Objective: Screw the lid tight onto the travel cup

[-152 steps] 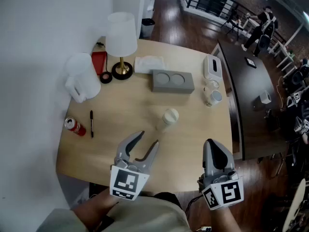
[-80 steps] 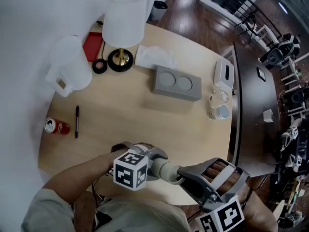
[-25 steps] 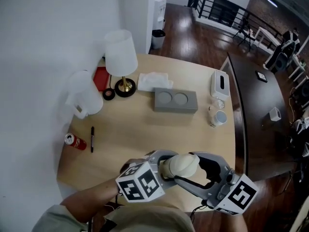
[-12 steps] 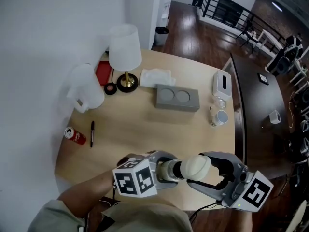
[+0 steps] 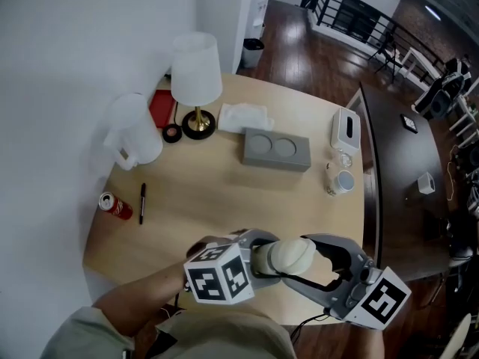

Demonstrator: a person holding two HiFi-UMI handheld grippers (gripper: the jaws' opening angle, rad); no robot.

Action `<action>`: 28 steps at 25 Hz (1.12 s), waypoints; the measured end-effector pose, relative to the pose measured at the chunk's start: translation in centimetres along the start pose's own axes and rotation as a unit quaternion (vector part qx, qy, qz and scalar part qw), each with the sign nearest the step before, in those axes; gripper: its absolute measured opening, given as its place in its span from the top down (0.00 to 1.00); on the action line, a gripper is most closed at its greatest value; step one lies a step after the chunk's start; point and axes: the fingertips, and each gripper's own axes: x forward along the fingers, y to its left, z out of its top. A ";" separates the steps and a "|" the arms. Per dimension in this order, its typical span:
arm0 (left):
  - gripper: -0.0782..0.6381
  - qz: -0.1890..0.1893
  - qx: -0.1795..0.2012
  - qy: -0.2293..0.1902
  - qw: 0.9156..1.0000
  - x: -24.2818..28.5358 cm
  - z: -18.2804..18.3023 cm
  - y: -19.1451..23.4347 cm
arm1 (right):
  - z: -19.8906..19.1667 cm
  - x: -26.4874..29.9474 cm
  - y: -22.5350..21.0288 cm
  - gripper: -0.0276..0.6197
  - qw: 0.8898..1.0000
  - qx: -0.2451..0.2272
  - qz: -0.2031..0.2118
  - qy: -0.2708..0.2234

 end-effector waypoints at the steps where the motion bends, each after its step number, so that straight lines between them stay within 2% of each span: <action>1: 0.45 0.006 -0.002 -0.003 1.000 0.0 0.2 0.2 | -0.1 0.1 0.0 0.56 1.000 -0.001 -0.003 0.002; 5: 0.45 0.041 -0.009 -0.010 0.999 0.1 0.8 1.4 | -0.3 0.2 -0.6 0.56 1.000 0.002 -0.030 0.003; 9: 0.45 0.093 -0.019 -0.020 0.995 0.1 1.1 2.8 | -0.4 0.1 -1.6 0.56 0.997 0.001 -0.079 -0.009; 11: 0.45 0.120 -0.026 -0.027 0.992 0.0 1.3 3.5 | -0.6 0.0 -2.1 0.56 0.994 0.016 -0.107 -0.020; 14: 0.45 0.167 -0.034 -0.027 0.985 -0.1 1.1 4.6 | -0.7 0.2 -2.6 0.56 0.987 0.040 -0.153 -0.034; 17: 0.45 0.207 -0.033 -0.014 0.978 -0.3 0.6 5.4 | -1.0 0.5 -2.8 0.56 0.982 0.049 -0.180 -0.023; 21: 0.45 0.269 -0.022 0.009 0.963 -1.0 0.0 6.7 | -1.3 0.8 -3.2 0.56 0.974 0.076 -0.214 -0.012; 22: 0.45 0.269 -0.027 0.005 0.963 -0.9 0.0 6.8 | -1.3 0.9 -3.2 0.56 0.972 0.080 -0.222 -0.010; 24: 0.45 0.235 -0.041 -0.021 0.971 -0.6 0.3 6.2 | -1.0 1.1 -3.0 0.56 0.971 0.083 -0.223 -0.011; 26: 0.45 0.164 -0.048 -0.059 0.983 -0.4 1.1 4.7 | -0.6 1.1 -2.4 0.56 0.976 0.083 -0.199 -0.016; 28: 0.45 0.091 -0.036 -0.082 0.992 -0.5 1.8 3.0 | -0.1 0.6 -1.7 0.54 0.983 0.076 -0.169 -0.018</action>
